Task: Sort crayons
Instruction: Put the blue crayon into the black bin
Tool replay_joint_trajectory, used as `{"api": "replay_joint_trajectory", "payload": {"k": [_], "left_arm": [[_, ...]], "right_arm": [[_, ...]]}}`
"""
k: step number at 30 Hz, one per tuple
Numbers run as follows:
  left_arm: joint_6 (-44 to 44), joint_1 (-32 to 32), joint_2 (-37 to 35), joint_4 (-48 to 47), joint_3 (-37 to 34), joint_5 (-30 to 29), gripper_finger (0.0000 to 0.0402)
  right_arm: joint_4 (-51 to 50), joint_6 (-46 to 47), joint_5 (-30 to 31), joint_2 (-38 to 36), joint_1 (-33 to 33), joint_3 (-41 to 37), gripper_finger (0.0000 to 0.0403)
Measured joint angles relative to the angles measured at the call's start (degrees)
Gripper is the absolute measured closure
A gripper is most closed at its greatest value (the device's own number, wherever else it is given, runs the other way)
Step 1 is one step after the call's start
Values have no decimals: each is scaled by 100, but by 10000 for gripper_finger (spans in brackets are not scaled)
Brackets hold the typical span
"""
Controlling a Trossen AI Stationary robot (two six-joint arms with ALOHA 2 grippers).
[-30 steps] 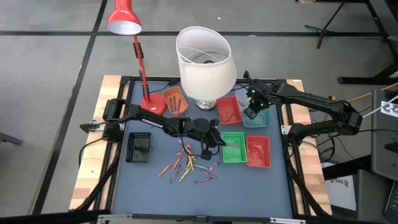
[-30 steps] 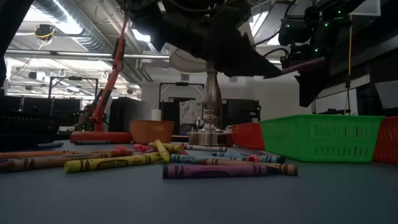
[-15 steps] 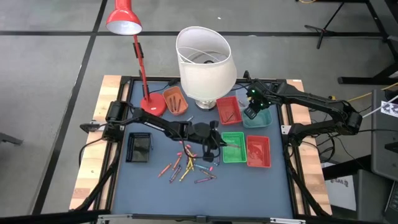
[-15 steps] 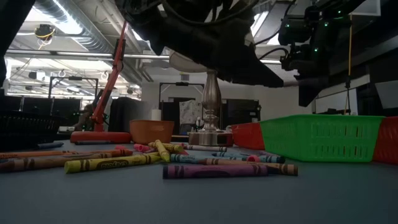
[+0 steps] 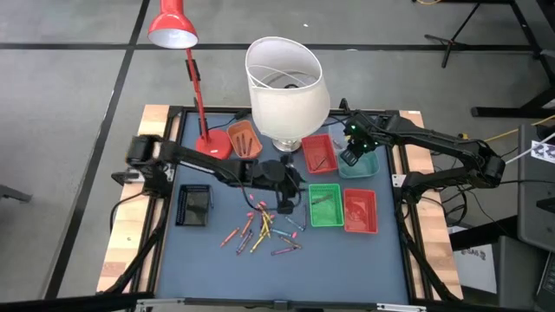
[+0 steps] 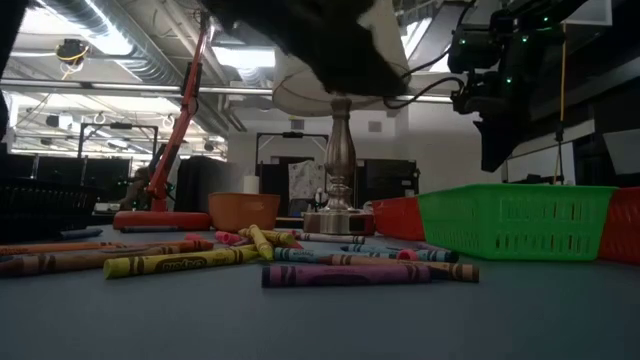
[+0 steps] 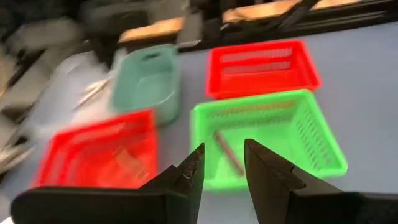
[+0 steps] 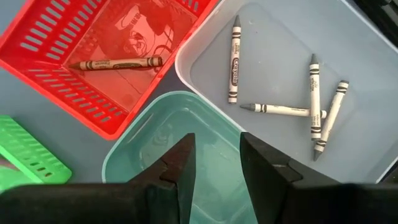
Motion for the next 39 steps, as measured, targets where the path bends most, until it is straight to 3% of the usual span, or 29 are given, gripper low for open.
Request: {"api": "replay_joint_trajectory", "payload": {"k": [10, 18, 25, 39], "left_arm": [[-2342, 527, -1658, -3497, 7, -262, 304], [-4060, 870, -1874, -5903, -279, -247, 304], [-4524, 1145, -1857, -5937, -1228, 149, 304], [-4631, 1777, -1855, -5193, -2786, 132, 304]], "right_arm": [[47, 65, 2, 0, 2, 0, 279], [47, 65, 1, 0, 0, 0, 279], [48, 62, 2, 0, 0, 0, 279], [50, 56, 2, 0, 1, 0, 279]]}}
